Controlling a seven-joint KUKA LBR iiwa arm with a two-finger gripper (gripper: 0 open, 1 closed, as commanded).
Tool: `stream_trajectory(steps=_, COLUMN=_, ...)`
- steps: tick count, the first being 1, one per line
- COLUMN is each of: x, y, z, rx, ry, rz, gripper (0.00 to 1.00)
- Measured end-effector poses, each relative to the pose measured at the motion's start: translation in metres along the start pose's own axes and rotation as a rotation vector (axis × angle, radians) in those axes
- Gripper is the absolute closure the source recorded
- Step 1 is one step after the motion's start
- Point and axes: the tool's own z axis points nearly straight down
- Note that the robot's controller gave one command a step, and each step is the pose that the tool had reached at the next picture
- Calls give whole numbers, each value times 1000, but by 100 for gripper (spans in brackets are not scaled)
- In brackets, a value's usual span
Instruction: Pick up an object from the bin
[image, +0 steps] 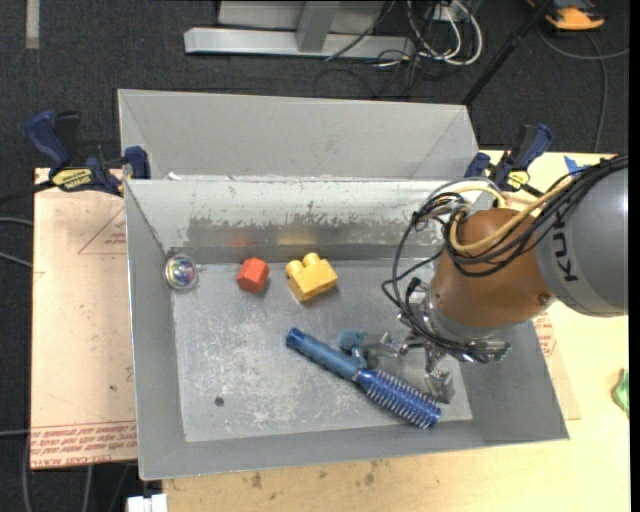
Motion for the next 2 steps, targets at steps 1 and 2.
stream_trajectory(steps=1, x=-17, y=51, z=-12, rx=19, ry=-21, rz=44, gripper=0)
stream_trajectory(steps=2, x=-57, y=74, z=-2, rx=6, ry=-9, rz=66, gripper=0)
